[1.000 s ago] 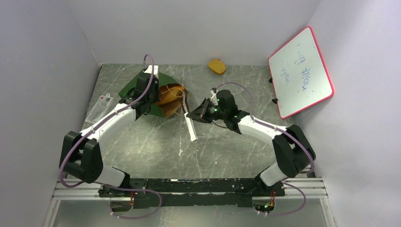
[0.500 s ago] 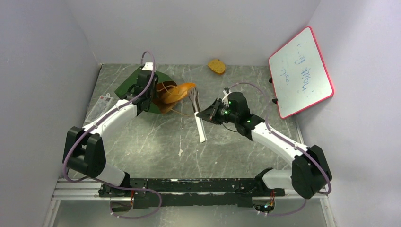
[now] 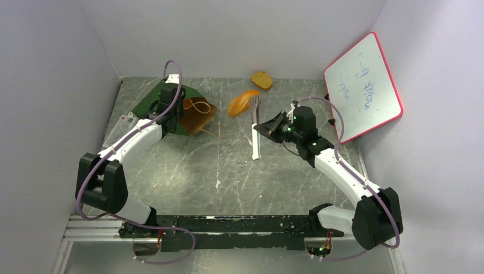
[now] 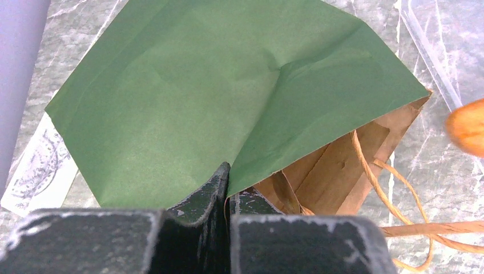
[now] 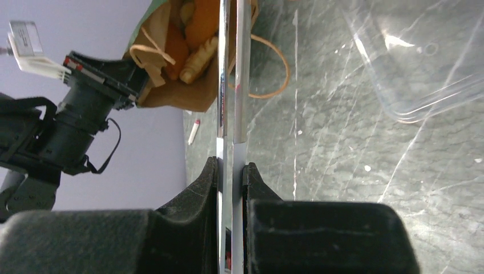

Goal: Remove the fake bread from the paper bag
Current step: Take out the fake bread from the paper bag, then place the fake bread in the container.

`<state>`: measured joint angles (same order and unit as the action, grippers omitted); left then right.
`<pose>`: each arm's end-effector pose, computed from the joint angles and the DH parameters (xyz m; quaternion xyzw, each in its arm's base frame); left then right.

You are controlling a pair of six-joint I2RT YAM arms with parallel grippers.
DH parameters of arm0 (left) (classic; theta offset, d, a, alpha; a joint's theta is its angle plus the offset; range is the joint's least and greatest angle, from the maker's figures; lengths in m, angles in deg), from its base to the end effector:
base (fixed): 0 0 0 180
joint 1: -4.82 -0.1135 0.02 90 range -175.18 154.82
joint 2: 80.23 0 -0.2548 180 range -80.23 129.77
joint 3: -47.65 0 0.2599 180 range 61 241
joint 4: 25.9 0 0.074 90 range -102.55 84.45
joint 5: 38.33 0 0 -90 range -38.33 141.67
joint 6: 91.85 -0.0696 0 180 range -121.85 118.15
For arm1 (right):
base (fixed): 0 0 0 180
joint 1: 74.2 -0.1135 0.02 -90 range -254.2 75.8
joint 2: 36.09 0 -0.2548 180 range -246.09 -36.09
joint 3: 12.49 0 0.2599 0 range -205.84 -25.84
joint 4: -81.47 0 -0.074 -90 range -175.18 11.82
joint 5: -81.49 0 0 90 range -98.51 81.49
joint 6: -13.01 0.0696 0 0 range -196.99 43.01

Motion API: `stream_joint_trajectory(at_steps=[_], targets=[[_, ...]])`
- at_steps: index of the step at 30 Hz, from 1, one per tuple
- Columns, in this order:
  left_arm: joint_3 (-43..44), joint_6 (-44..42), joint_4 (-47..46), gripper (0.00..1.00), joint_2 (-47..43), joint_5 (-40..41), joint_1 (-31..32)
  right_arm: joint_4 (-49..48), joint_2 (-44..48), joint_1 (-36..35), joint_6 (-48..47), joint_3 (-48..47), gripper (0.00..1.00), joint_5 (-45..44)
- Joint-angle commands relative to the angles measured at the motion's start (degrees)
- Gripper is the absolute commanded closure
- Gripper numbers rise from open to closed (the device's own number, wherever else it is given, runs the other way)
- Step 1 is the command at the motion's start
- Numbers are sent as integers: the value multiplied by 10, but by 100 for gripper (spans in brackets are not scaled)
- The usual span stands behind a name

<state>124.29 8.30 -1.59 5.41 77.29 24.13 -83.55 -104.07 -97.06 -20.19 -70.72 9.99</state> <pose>0.3607 -0.0945 0.2518 -0.0364 0.8639 0.0710 0.4974 0.2750 0.1399 0.2471 0.1597 0.8203 0.4449 0.3221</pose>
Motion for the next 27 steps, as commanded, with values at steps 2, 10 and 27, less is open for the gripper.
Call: stream_joint_trajectory(at_steps=[2,10,27], targets=[[5,2,4,93,-1,9,-9,-43,-12,30,11,-39,100,9],[2,-1,2,93,-6,0,-11,-100,-87,49,35,-90,100,30],[-1,-1,-7,93,-20,-18,-11,-342,-281,63,153,-78,100,26]])
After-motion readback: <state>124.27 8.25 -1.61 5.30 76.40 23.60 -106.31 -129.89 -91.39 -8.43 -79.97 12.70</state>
